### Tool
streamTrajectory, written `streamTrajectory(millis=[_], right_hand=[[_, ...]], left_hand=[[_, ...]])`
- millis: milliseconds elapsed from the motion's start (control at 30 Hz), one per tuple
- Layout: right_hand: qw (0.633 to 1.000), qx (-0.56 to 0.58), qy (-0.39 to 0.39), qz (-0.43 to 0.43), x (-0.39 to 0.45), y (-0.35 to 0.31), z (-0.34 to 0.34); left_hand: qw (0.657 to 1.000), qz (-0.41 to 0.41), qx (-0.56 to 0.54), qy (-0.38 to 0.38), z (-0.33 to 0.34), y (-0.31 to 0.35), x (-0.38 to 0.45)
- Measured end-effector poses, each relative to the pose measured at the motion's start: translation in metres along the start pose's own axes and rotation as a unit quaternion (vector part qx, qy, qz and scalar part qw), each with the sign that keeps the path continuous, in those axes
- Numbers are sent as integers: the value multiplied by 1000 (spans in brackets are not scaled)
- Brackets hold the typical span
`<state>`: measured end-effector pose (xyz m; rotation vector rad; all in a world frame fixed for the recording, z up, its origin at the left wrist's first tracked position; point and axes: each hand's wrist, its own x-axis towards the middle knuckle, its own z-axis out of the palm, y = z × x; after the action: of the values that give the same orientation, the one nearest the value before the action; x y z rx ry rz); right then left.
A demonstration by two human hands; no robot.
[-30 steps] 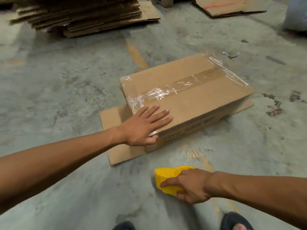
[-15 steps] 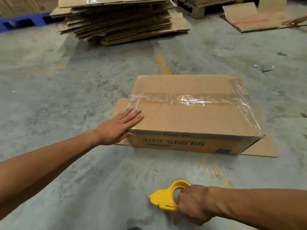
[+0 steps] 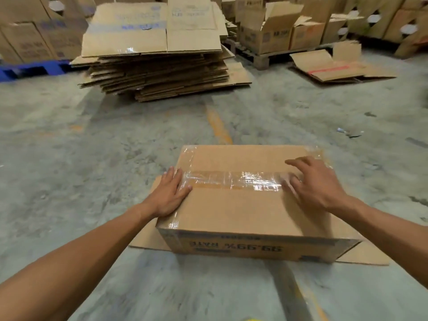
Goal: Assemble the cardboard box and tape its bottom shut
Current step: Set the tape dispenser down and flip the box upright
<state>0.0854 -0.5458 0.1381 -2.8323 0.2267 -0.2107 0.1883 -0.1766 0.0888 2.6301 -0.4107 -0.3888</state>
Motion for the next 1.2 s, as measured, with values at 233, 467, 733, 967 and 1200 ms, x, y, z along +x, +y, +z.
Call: streamTrajectory(millis=[233, 467, 733, 967, 1200], right_hand=[[944, 178, -101, 258, 8, 58, 7], [940, 228, -62, 245, 16, 34, 2], [946, 280, 122, 108, 45, -21, -33], [898, 415, 146, -1, 37, -43, -33], [877, 465, 48, 112, -10, -26, 14]], left_hand=[[987, -69, -145, 14, 2, 17, 0], [965, -100, -229, 78, -15, 5, -17], [931, -34, -242, 271, -91, 4, -36], [887, 7, -292, 358, -83, -22, -63], [894, -82, -350, 266, -30, -65, -94]])
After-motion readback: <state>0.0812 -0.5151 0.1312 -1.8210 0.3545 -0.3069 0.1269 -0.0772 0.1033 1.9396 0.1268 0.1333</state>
